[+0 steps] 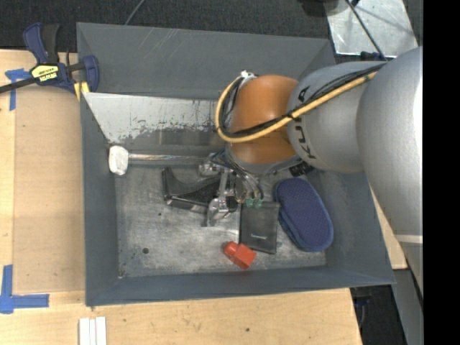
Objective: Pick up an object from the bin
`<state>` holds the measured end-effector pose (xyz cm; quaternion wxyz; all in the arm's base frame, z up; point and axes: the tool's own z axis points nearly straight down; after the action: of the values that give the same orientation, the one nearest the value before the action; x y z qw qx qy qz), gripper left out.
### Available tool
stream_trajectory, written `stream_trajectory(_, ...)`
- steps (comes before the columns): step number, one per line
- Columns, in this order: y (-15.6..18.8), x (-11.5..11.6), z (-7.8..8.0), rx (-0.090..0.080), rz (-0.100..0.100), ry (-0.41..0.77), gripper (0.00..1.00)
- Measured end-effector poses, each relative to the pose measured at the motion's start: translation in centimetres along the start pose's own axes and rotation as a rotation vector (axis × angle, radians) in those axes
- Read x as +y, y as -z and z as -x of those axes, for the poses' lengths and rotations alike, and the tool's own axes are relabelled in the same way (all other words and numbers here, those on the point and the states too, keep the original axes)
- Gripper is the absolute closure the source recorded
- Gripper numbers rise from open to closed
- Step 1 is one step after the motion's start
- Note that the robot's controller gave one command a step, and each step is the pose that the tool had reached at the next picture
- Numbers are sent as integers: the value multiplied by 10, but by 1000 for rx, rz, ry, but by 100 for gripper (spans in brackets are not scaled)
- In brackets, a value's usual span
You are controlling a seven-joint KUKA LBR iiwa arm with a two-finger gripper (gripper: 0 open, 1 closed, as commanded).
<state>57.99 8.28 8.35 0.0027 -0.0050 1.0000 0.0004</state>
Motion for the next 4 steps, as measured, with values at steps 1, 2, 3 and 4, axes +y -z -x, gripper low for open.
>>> stream_trajectory(1,18,8,-5,-1,0,-204,0)
stream_trajectory(2,24,6,8,7,-2,-346,0)
stream_trajectory(3,11,9,10,10,-3,-496,0)
stream_trajectory(4,9,11,11,7,1,-616,0)
